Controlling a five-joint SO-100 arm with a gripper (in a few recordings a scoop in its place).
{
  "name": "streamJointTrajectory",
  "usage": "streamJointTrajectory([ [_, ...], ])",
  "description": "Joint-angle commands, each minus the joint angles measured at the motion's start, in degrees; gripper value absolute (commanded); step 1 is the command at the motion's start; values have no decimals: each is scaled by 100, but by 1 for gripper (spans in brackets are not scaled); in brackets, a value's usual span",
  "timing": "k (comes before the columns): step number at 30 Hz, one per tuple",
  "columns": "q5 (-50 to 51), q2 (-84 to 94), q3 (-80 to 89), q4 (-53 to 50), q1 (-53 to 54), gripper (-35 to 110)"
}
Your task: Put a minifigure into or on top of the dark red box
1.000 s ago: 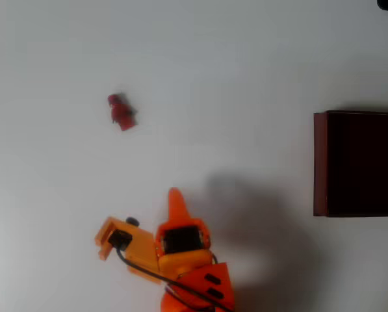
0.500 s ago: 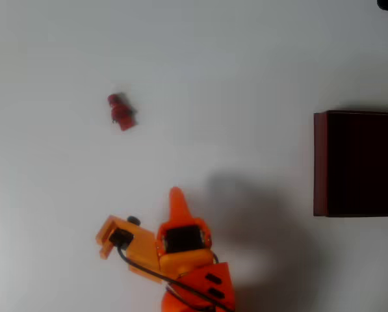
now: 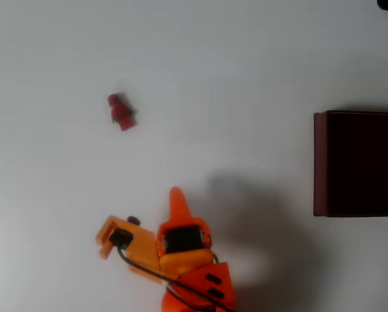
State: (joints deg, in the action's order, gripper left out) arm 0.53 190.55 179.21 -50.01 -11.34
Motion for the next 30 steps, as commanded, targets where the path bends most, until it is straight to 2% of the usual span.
streamJointTrajectory([
  [1, -123, 141, 70, 97, 0, 0],
  [18, 35, 123, 44, 0, 132, 0],
  [21, 598, 123, -62, -378, 404, 2],
  [23, 1441, 123, -141, -747, 492, 8],
  [24, 1468, 123, -193, -905, 589, 7],
  [27, 2496, 123, -325, -1274, 1072, 0],
  [30, 2909, 149, -817, -1767, 1336, 0],
])
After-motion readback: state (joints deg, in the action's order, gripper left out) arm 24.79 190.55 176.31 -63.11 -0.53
